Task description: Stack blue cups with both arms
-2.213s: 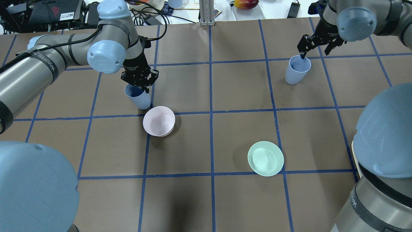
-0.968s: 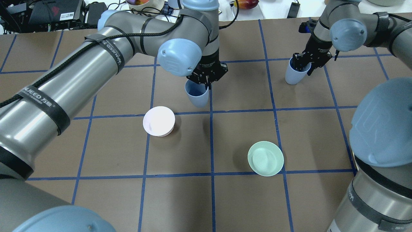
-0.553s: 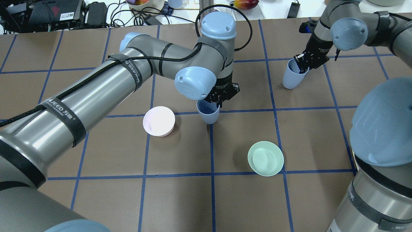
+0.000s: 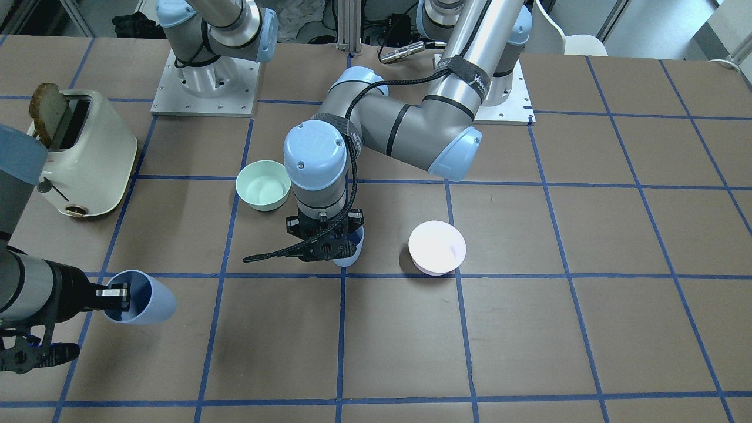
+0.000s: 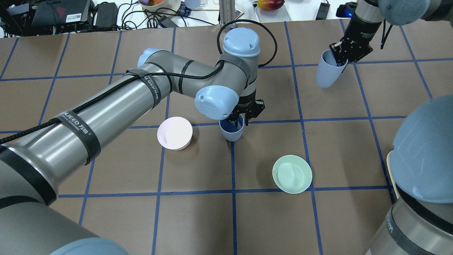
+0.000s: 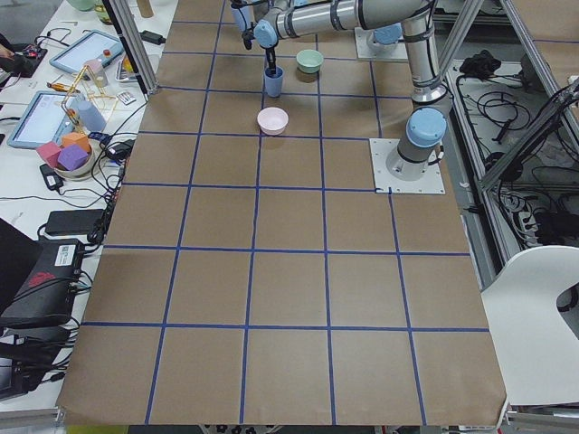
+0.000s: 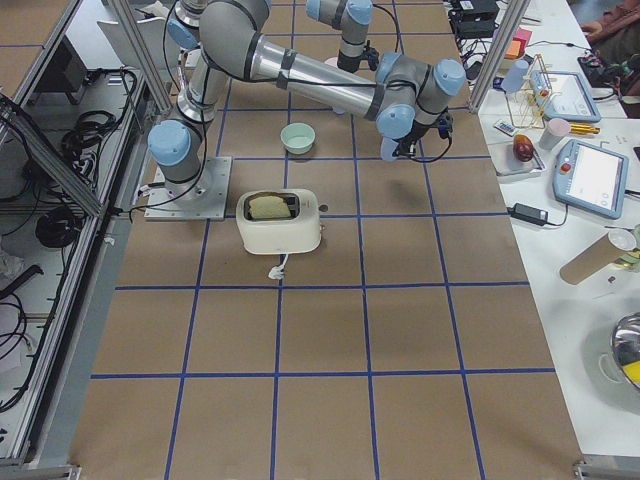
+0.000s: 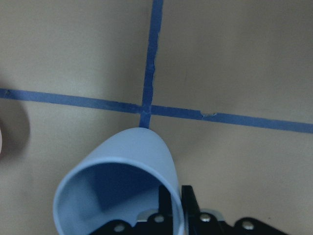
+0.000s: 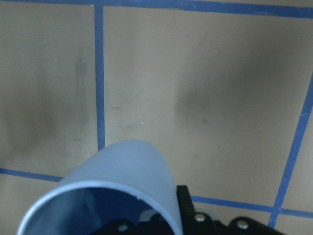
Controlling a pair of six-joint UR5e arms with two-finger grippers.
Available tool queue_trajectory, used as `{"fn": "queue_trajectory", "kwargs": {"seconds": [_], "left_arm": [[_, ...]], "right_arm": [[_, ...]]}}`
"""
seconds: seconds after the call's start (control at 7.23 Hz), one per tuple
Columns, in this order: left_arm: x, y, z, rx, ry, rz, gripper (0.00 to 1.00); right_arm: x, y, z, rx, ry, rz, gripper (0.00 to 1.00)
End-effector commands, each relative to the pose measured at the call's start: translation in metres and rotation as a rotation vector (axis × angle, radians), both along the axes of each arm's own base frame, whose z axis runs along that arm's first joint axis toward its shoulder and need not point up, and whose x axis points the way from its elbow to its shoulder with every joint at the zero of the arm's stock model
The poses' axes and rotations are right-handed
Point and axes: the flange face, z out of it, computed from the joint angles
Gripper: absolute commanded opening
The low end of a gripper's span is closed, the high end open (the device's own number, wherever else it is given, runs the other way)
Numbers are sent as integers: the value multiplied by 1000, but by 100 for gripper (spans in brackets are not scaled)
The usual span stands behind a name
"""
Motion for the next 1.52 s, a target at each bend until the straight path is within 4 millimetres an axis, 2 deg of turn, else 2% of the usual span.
{"fn": "queue_trajectory", "kwargs": {"seconds": [0.0, 0.14, 0.28, 0.41, 0.55, 0.69, 0.83, 0.97, 1.11, 1.24, 1.38], "left_arm": [[6, 2, 36, -24, 30, 12, 100], [25, -3, 85, -17, 23, 32, 100], [60, -11, 146, 29, 1, 73, 100], [102, -14, 203, 49, 14, 36, 100], [139, -1, 245, 52, 13, -34, 100], [185, 2, 262, 46, 26, -49, 100], [244, -2, 243, 81, 22, 5, 100], [265, 8, 247, 9, -17, -97, 95], [267, 9, 243, -62, -38, -119, 94], [268, 9, 230, -162, -55, -119, 94], [268, 15, 228, -226, -53, -109, 100]], "right_arm": [[16, 16, 45, -26, -13, -25, 0], [27, 27, 63, -30, -10, -25, 0], [56, 41, 86, -44, 4, -32, 0], [92, 52, 99, -54, 20, -27, 0], [124, 73, 122, -73, 12, 7, 0], [167, 95, 130, -71, 35, -40, 0], [217, 123, 129, -72, 49, -5, 0], [255, 142, 123, -84, 60, -30, 0], [277, 156, 105, -68, 72, -69, 0], [291, 163, 87, -97, 63, -51, 0], [299, 170, 70, -148, 48, -54, 0]]}}
